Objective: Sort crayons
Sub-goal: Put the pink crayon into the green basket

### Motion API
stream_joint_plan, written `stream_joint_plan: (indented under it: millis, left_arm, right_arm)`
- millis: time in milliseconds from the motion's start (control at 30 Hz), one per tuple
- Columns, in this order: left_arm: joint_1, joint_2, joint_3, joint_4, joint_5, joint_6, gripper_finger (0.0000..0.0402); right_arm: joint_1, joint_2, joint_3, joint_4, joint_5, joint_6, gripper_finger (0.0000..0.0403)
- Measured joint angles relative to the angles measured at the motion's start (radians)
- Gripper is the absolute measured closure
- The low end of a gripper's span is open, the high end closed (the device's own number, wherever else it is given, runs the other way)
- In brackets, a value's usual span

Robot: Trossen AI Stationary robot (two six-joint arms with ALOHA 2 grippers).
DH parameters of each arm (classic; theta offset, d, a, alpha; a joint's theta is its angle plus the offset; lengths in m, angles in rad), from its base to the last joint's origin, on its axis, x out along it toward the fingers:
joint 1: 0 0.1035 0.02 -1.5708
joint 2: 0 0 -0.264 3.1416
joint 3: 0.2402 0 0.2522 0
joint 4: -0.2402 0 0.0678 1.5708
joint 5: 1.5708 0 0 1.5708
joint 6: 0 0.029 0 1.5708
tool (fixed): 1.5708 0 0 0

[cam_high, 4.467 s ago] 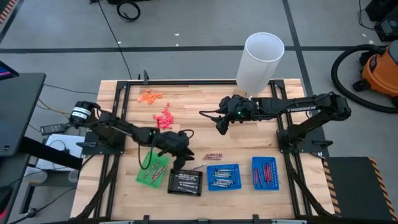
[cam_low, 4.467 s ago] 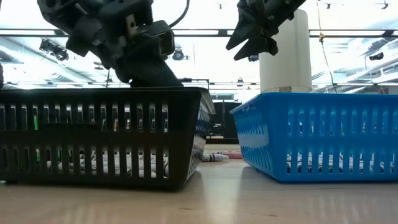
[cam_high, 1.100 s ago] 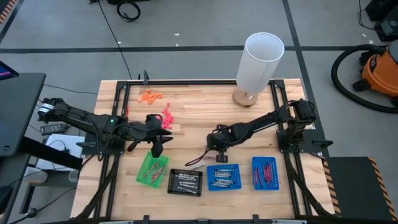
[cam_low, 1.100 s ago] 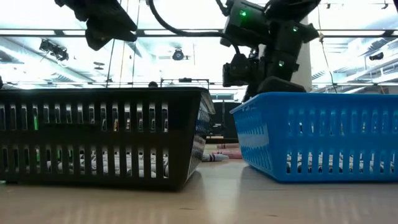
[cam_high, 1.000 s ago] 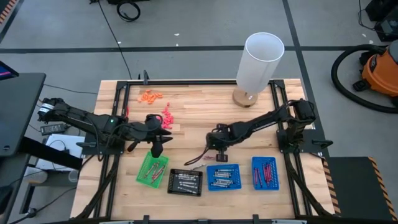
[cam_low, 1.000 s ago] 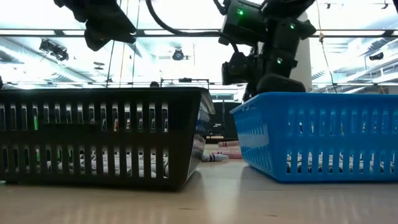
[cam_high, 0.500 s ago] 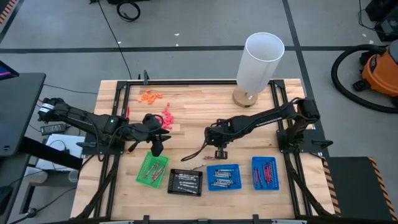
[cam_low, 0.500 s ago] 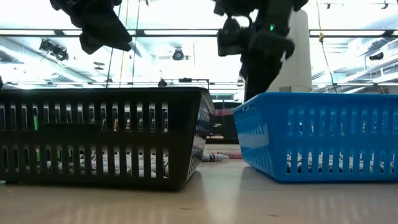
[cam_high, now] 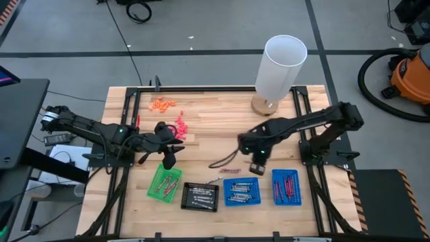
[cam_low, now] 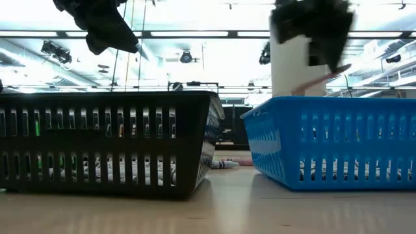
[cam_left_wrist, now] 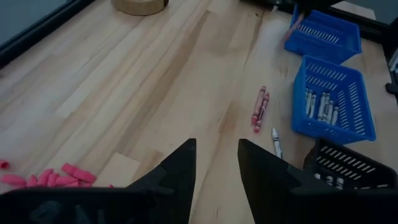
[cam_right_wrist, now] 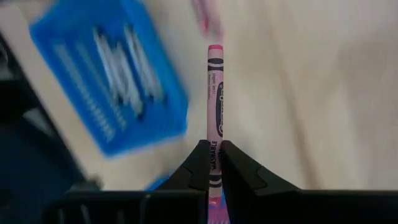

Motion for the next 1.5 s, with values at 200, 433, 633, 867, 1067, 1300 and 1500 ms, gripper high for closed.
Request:
stream_joint_plan:
  millis: [200,433,633,867,1067,1300,1500]
  left_arm:
    - [0.000,0.000,0.000,0.000,0.000,0.014,0.0272]
    - [0.000,0.000,0.000,0.000,0.000,0.013,0.0272]
    - [0.000,0.000,0.000,0.001,0.000,0.013,0.0272]
    - [-0.002,0.000,0.000,0.008,0.000,-0.004,0.0272]
    - [-0.002,0.000,0.000,0.008,0.000,-0.018,0.0272]
    - [-0.002,0.000,0.000,0.007,0.000,-0.018,0.0272]
    - [-0.001,0.000,0.000,0.006,0.000,-0.013,0.0272]
  right_arm:
    - [0.078,-0.106,-0.092,-0.071,-0.148,0.181,0.0372]
    - [0.169,-0.212,-0.230,-0.103,-0.230,0.463,0.0372]
    - [0.225,-0.249,-0.354,-0.034,-0.285,0.589,0.0372]
    - [0.253,-0.251,-0.466,0.115,-0.287,0.659,0.0370]
    - [0.255,-0.251,-0.523,0.159,-0.283,0.689,0.0344]
    - [0.255,-0.251,-0.530,0.200,-0.290,0.688,0.0327]
    - [0.255,-0.251,-0.530,0.222,-0.303,0.689,0.0326]
